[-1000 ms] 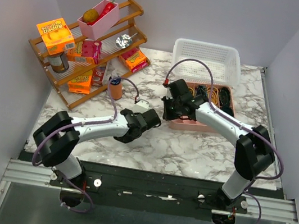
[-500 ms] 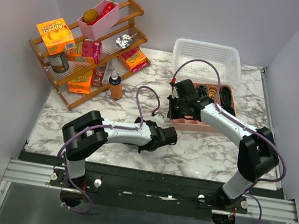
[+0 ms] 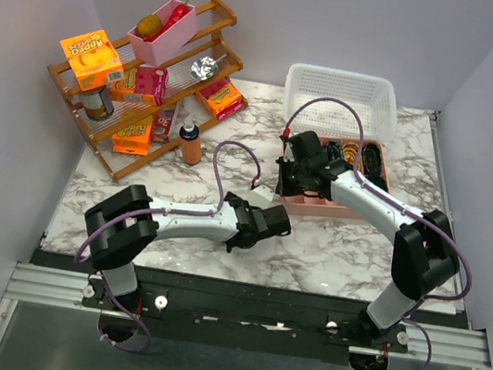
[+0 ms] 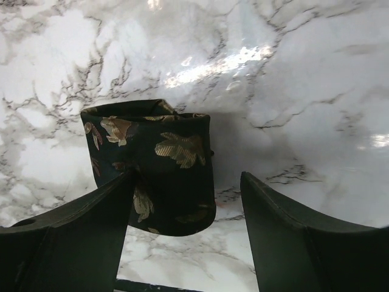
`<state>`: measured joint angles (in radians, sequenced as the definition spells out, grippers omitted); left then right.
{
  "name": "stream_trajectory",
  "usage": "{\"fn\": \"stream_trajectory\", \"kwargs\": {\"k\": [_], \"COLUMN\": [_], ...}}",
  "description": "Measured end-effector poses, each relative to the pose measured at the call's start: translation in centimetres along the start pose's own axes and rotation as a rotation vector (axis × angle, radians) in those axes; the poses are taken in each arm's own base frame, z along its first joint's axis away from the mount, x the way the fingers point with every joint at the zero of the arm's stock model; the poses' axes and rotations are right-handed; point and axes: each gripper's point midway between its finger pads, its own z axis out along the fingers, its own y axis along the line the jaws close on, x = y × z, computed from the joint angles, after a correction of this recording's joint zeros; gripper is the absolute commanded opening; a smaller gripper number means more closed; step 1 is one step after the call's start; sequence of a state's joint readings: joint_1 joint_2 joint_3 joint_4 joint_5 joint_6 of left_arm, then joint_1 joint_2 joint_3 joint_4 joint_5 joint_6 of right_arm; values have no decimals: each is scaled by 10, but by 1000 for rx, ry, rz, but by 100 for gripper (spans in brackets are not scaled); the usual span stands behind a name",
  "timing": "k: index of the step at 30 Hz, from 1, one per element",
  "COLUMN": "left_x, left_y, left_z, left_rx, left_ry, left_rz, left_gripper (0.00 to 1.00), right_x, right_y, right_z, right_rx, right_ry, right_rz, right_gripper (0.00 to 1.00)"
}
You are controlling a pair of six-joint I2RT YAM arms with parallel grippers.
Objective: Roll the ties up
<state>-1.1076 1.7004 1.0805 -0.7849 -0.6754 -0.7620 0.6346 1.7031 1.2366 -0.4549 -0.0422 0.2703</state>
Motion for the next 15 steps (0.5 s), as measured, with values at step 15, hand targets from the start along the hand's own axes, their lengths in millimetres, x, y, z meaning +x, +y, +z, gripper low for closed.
{"fn": "stream_trajectory", "kwargs": {"k": [15], "left_x": [-15], "left_y": [-14], "left_z": [-8], "left_rx": [134], "left_ry": [-40], "left_rz": [-82], "left_gripper": [84], "right_x": [0], "right_y": [0], "right_z": [-1], "right_rx": [-4], "right_ry": [-4], "right_rz": [2], "right_gripper": [1]}}
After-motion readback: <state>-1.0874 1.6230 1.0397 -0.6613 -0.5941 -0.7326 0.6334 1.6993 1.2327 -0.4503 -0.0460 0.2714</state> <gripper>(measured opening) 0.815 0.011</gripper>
